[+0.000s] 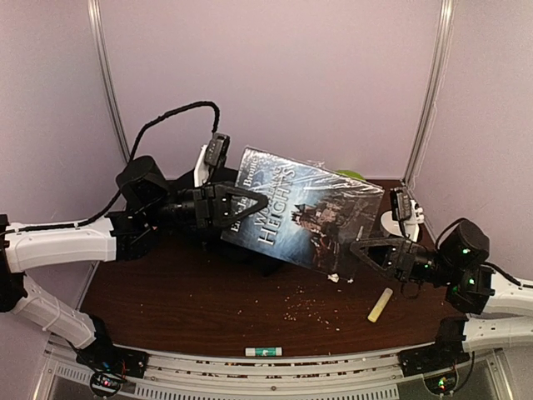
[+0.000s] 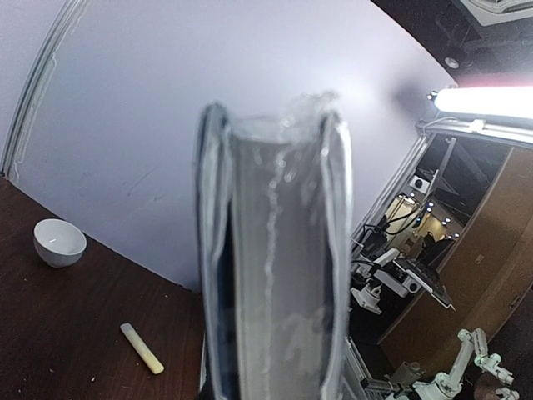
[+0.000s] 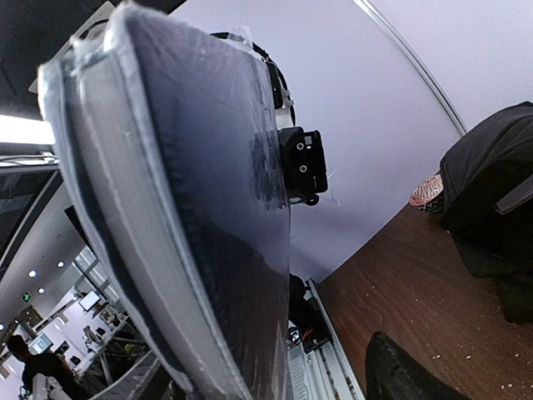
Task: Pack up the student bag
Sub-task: Place the book in the student bag.
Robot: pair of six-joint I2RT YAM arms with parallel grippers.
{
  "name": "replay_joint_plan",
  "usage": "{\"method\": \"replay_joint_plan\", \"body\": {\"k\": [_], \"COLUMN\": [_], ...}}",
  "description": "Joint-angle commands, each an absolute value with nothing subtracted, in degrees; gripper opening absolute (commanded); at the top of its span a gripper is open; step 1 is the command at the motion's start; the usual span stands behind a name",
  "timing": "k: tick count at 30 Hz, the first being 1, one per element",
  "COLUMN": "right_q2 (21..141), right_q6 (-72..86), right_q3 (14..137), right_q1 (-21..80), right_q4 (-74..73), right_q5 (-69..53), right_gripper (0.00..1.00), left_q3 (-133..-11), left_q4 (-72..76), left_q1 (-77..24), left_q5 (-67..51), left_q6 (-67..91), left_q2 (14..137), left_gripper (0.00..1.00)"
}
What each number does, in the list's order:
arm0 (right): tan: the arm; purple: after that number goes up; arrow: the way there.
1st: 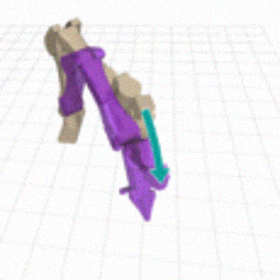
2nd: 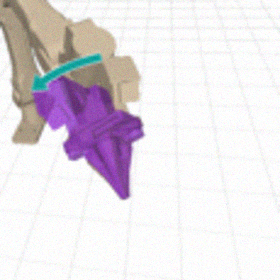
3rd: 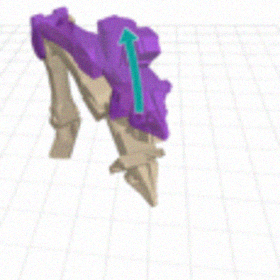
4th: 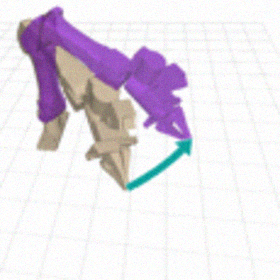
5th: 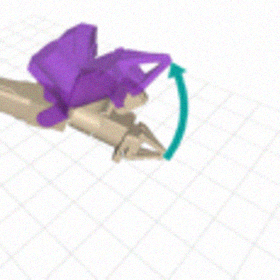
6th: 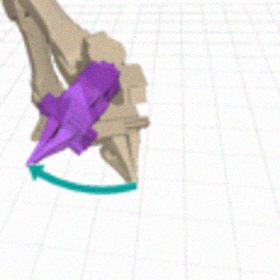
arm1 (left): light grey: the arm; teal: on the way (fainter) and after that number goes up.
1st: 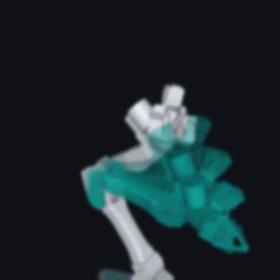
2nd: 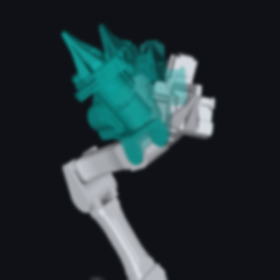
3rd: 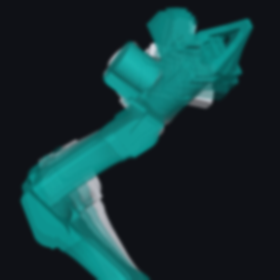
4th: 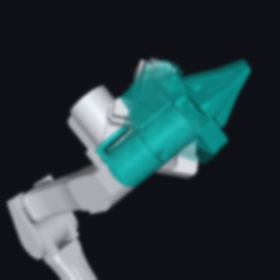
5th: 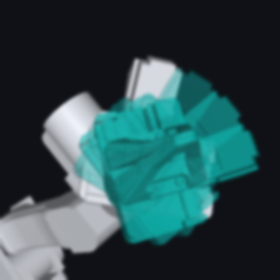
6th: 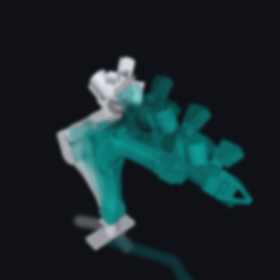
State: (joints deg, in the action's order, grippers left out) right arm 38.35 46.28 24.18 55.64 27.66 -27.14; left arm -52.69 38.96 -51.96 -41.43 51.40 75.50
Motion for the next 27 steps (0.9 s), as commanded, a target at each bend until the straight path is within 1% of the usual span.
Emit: {"method": "replay_joint_plan", "body": {"k": [1,3,7,9,10,11,12,14,15,16,18,21,24,27], "right_q2": [38.52,39.6,42.32,42.37,42.11,41.46,40.44,37.57,35.84,34.12,30.67,27.99,26.65,25.88], "right_q6": [46.14,46.59,47.03,47.0,46.78,46.35,45.67,44.29,43.35,42.67,41.56,42.45,45.55,48.0], "right_q3": [25.83,26.27,27.68,27.77,27.77,27.72,27.57,27.2,27.05,27.11,27.2,26.56,23.96,22.0], "right_q1": [55.84,55.89,55.96,55.9,55.98,55.91,55.92,55.88,55.9,55.84,55.86,55.87,55.77,55.67], "right_q4": [30.29,32.27,35.25,36.3,36.11,35.51,34.42,30.16,27.43,23.16,13.52,3.17,0.0,-0.29], "right_q5": [-28.62,-28.73,-29.78,-29.24,-28.52,-26.92,-25.13,-20.38,-16.94,-13.39,-4.91,5.55,10.66,13.12], "right_gripper": [0.63,0.51,0.22,0.1,0.06,0.01,0.0,0.0,0.0,0.0,0.0,0.0,0.0,0.0], "left_q3": [-57.68,-57.55,-56.7,-56.33,-56.22,-56.06,-55.93,-55.99,-56.37,-57.03,-59.06,-62.76,-68.53,-73.18], "left_q4": [51.63,51.81,52.71,51.26,48.98,45.66,41.62,29.92,22.89,14.65,0.16,-14.64,-27.81,-31.87], "left_q1": [-51.86,-51.87,-51.86,-51.79,-51.68,-51.49,-51.17,-50.22,-49.62,-49.31,-49.05,-49.05,-50.15,-54.81], "left_q5": [-42.92,-43.31,-43.5,-43.31,-42.91,-42.2,-40.99,-36.76,-33.1,-28.25,-13.97,1.76,12.99,28.52], "left_q6": [54.25,54.49,55.24,54.15,52.1,49.73,47.29,40.73,37.03,32.49,24.56,14.65,8.72,4.18], "left_q2": [76.05,76.88,77.78,77.39,76.79,75.9,74.56,71.4,69.43,67.43,64.06,64.09,71.19,79.42], "left_gripper": [0.0,0.0,0.0,0.0,0.1,0.28,0.48,0.84,0.96,0.98,0.98,0.98,0.98,0.98]}}
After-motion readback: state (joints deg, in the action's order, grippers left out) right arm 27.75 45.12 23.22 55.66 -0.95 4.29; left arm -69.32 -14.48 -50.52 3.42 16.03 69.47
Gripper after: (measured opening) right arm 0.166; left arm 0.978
